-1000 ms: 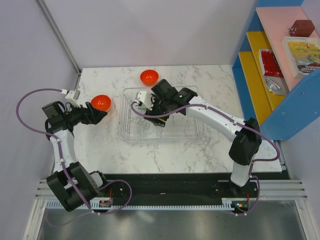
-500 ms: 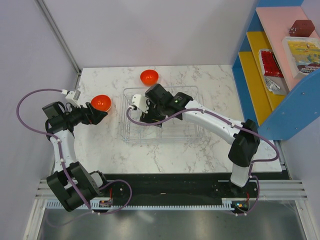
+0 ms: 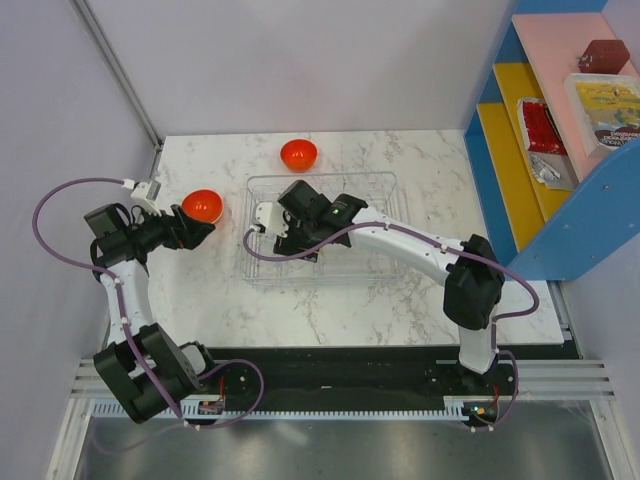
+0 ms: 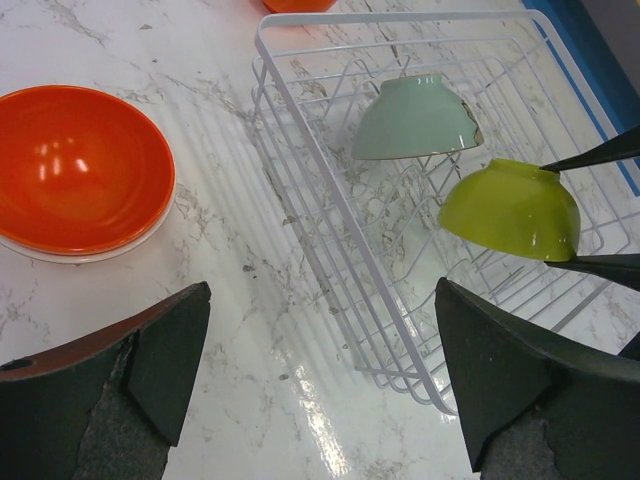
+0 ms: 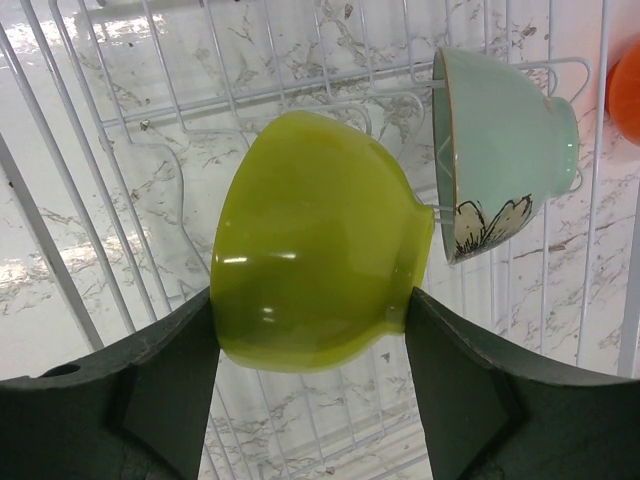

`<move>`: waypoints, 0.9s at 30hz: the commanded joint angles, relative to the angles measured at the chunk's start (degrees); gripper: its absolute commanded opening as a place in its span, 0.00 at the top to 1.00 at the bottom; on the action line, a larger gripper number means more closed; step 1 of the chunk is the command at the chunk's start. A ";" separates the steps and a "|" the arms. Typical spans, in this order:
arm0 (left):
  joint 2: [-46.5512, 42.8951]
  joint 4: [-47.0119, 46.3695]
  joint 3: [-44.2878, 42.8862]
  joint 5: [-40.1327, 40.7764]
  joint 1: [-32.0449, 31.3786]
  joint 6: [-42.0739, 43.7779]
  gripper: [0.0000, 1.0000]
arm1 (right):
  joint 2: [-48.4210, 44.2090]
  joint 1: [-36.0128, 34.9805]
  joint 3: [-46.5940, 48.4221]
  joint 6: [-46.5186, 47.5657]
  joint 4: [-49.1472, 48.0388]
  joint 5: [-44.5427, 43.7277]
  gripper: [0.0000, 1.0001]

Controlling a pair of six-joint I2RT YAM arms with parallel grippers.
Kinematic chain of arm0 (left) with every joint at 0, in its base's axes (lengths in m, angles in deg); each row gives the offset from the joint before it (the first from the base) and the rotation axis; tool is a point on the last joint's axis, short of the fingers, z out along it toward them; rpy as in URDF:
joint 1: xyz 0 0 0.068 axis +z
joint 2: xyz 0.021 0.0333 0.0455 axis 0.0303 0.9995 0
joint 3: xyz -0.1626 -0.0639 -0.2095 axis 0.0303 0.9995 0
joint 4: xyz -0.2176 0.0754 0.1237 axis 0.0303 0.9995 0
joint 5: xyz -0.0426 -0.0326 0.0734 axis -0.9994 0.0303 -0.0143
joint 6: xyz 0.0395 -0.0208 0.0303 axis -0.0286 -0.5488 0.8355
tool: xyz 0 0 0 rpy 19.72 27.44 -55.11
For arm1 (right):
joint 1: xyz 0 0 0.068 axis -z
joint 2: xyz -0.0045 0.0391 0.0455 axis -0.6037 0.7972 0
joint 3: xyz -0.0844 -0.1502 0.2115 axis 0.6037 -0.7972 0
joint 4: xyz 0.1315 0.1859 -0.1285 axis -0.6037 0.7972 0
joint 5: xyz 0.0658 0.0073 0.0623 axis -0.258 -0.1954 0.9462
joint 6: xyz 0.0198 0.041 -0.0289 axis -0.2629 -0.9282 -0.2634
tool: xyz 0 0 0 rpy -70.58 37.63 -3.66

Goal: Load the bowls into the dish rack

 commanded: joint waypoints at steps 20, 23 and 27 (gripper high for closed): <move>-0.76 -1.78 0.23 -2.59 0.61 0.81 0.00 | 6.74 -2.52 3.23 2.37 -2.52 -1.96 0.94; -0.85 -1.69 0.31 -2.59 0.61 0.72 0.00 | 7.53 -2.52 4.20 2.63 -2.43 -2.13 0.91; -0.68 -1.78 0.31 -2.68 0.61 0.81 0.00 | 8.15 -2.52 4.91 2.72 -2.34 -2.57 0.71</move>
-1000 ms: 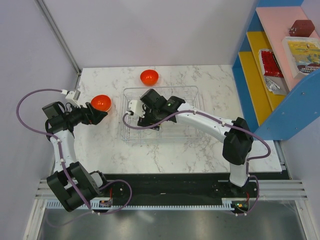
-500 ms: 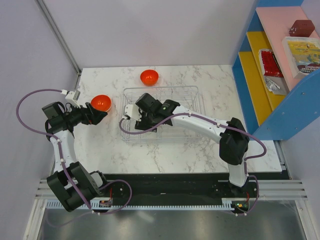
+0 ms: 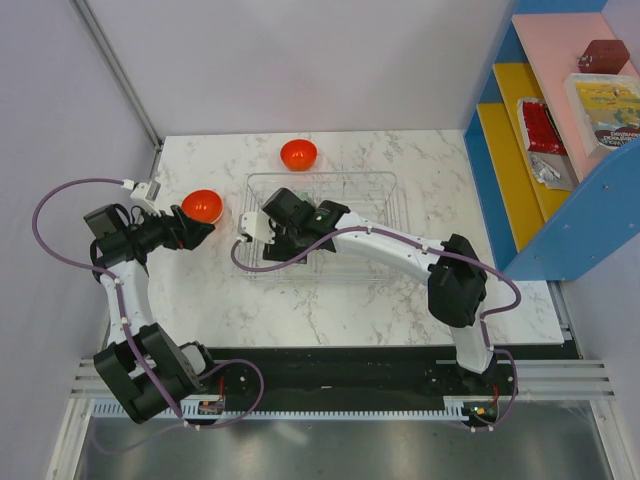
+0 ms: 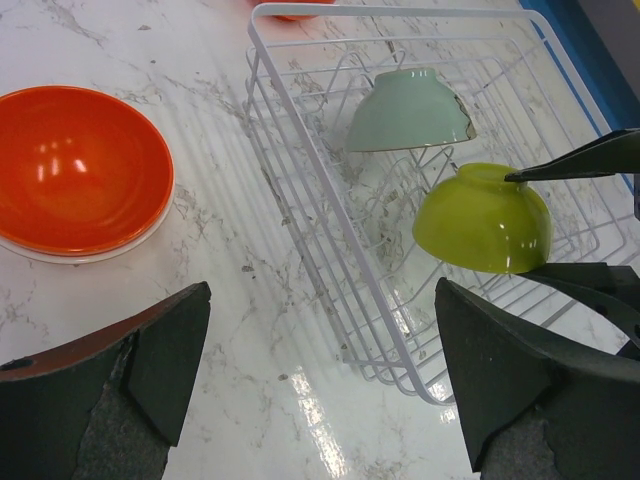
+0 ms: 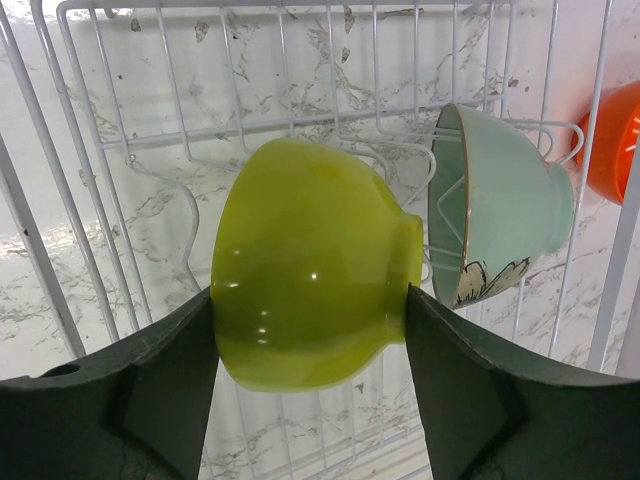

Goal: Load the bowls into the dish rack

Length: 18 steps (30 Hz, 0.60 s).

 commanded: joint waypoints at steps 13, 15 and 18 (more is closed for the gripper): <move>-0.48 -1.52 0.14 -2.51 0.40 0.90 0.00 | 2.49 0.32 2.12 -3.65 -1.03 1.17 0.14; -0.56 -1.61 0.23 -2.68 0.40 0.81 0.00 | 1.79 0.32 1.94 -4.35 -1.03 1.34 0.03; -0.48 -1.52 0.14 -2.86 0.40 0.90 0.00 | 0.82 0.32 1.59 -5.23 -1.20 0.91 0.02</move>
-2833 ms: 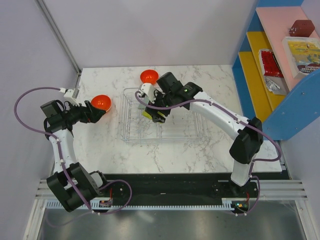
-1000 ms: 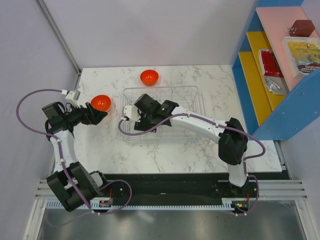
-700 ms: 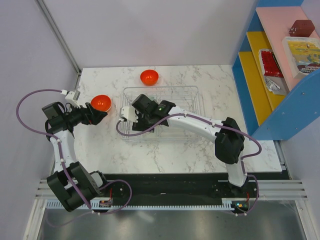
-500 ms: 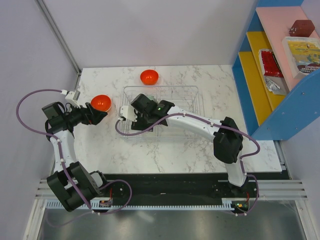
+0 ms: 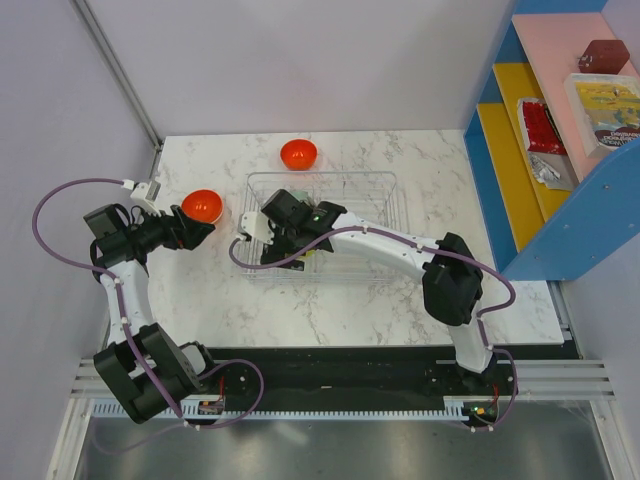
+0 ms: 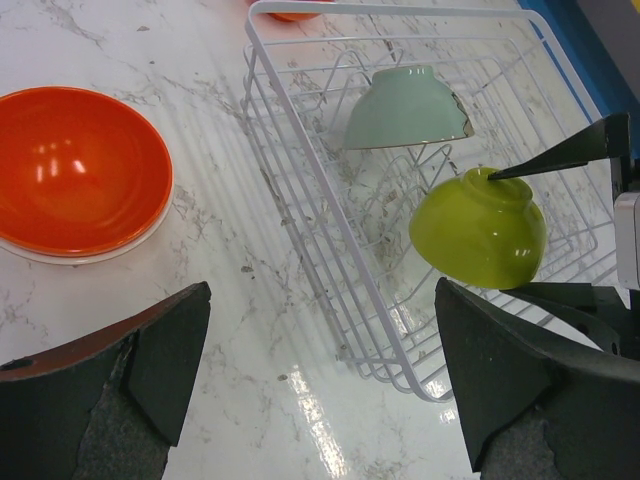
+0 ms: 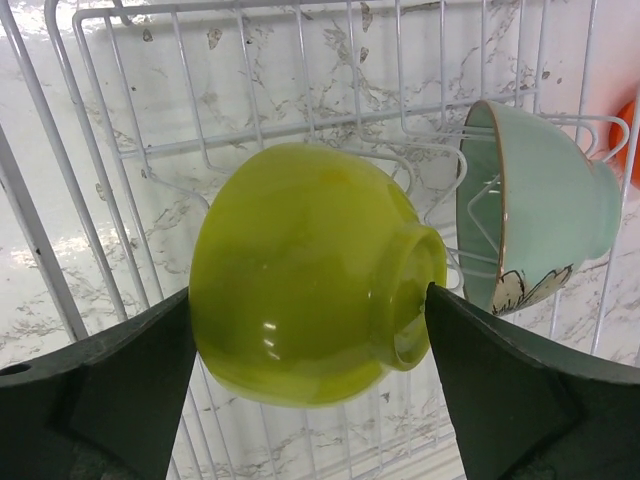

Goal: Load the bowls into the dish rack

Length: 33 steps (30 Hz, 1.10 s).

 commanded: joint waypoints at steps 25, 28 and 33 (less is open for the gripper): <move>-0.92 -1.56 0.40 -3.01 0.57 0.98 0.00 | -1.29 3.09 -2.16 -7.25 -5.05 -0.92 0.21; -1.00 -1.56 0.31 -3.10 0.75 0.98 0.00 | -0.76 3.88 -2.43 -8.13 -5.05 0.66 0.28; -1.09 -1.56 0.31 -3.01 0.75 0.98 0.00 | 0.38 4.41 -2.96 -8.74 -5.14 2.95 0.35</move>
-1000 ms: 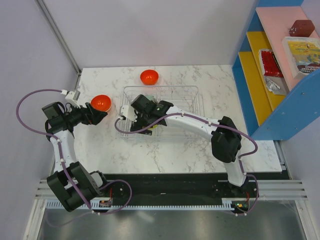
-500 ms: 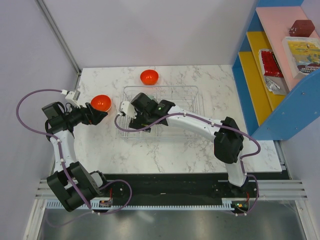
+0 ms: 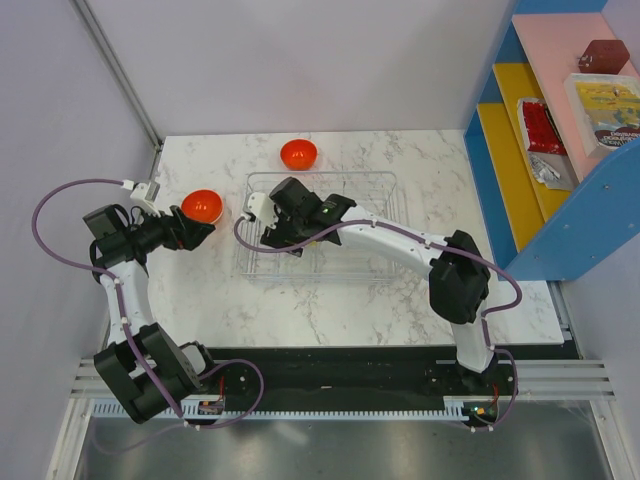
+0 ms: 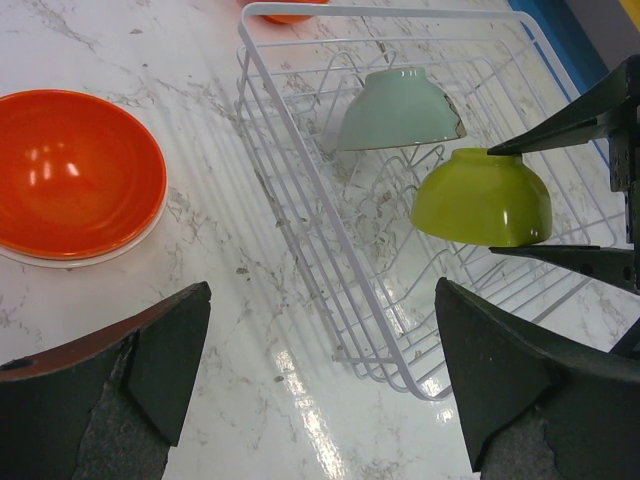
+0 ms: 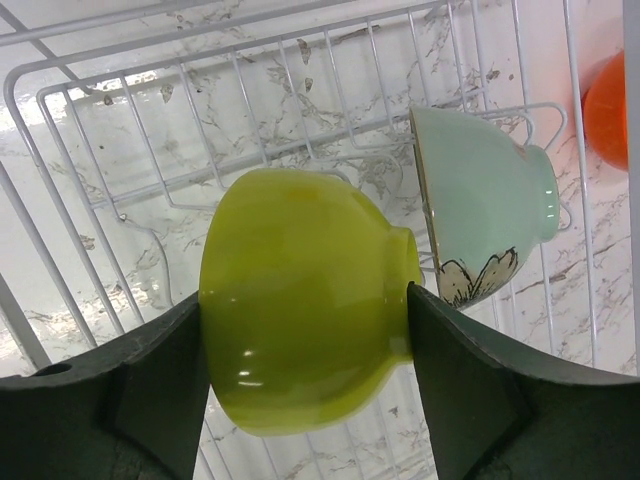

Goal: Load the bowls into the dish rack

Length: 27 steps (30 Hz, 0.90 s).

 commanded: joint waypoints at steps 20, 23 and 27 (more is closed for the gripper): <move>-1.55 -1.34 0.34 -2.10 0.75 1.16 0.00 | 6.46 2.84 -3.53 -3.96 -0.09 5.86 0.59; -1.64 -1.35 0.34 -2.19 0.75 1.16 0.00 | 7.25 2.84 -4.32 -4.05 -0.09 6.21 0.63; -1.73 -1.35 0.34 -2.27 0.75 1.25 0.00 | 7.69 2.93 -4.77 -3.96 -0.09 5.95 0.65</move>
